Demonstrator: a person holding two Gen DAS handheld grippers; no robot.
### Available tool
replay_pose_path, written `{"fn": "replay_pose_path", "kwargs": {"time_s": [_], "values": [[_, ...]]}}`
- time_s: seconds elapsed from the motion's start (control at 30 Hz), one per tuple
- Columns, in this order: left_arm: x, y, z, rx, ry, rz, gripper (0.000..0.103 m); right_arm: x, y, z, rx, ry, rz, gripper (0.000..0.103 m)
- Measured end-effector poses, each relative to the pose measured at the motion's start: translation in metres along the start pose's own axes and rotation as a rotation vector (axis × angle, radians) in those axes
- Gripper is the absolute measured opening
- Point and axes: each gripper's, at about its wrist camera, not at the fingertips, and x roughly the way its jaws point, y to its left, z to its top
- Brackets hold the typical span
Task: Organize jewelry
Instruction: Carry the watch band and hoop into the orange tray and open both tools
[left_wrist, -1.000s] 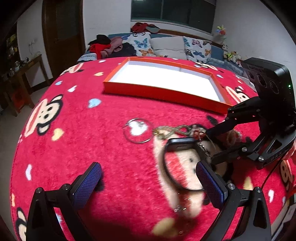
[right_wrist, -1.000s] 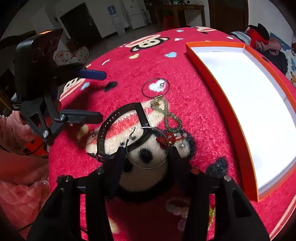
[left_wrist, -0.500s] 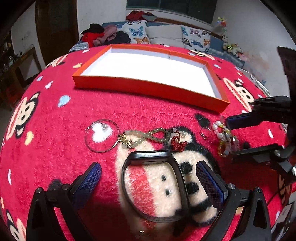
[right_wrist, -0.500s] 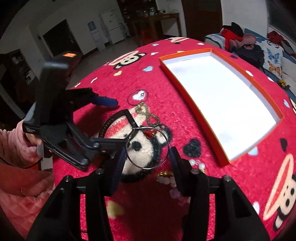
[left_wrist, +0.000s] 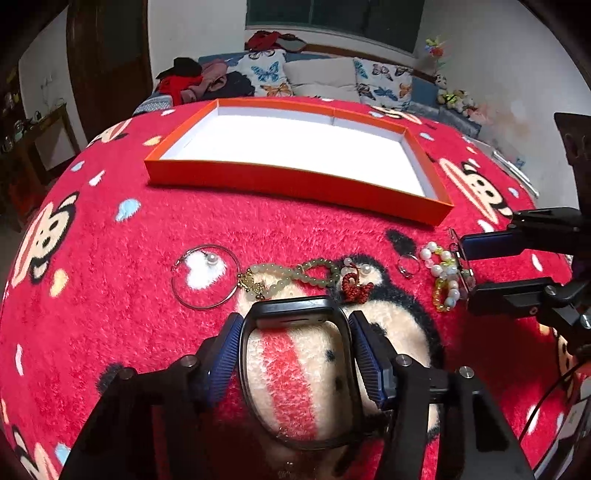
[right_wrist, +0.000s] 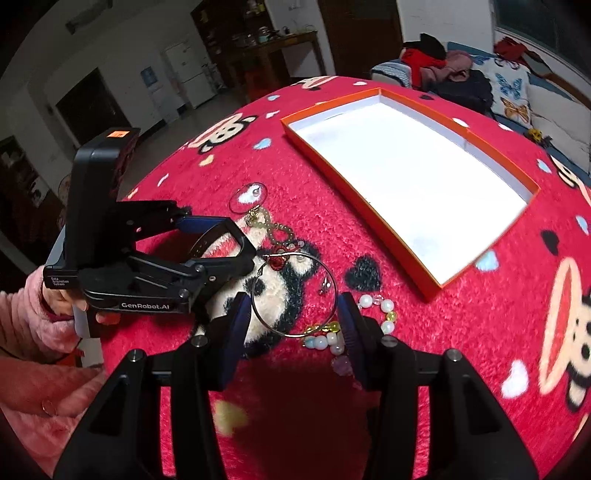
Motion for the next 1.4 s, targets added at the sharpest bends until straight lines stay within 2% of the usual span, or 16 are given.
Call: {"fn": "replay_pose_path", "kwargs": {"time_s": [0.27,0.5,0.57,0.63,0.73,0.83,0.97,1.17,1.4], "values": [[-0.04,0.017,0.006,-0.004,-0.059,-0.067,0.06,-0.011,0.005,0.001,0.064,-0.044,-0.027,0.049],[-0.077,0.041,0.064,0.035,-0.175,-0.102,0.06,-0.02,-0.01,0.028,0.11,-0.11,-0.092,0.049],[-0.077,0.048,0.086,0.055,-0.192,-0.084,0.06,-0.019,-0.019,0.039,0.134,-0.129,-0.128,0.049],[-0.07,0.052,0.113,0.086,-0.204,-0.058,0.06,-0.015,-0.03,0.049,0.16,-0.144,-0.159,0.049],[-0.044,0.062,0.156,0.094,-0.188,-0.061,0.06,-0.005,-0.05,0.061,0.214,-0.147,-0.21,0.049],[-0.014,0.072,0.187,0.093,-0.157,-0.047,0.06,0.01,-0.071,0.068,0.262,-0.13,-0.251,0.049],[0.032,0.083,0.211,0.1,-0.095,-0.022,0.06,0.031,-0.091,0.074,0.315,-0.089,-0.27,0.049],[0.091,0.093,0.209,0.094,0.0,0.007,0.06,0.05,-0.098,0.074,0.312,-0.038,-0.293,0.049],[0.111,0.099,0.196,0.088,0.019,-0.002,0.061,0.057,-0.095,0.064,0.301,-0.003,-0.309,0.049]]}}
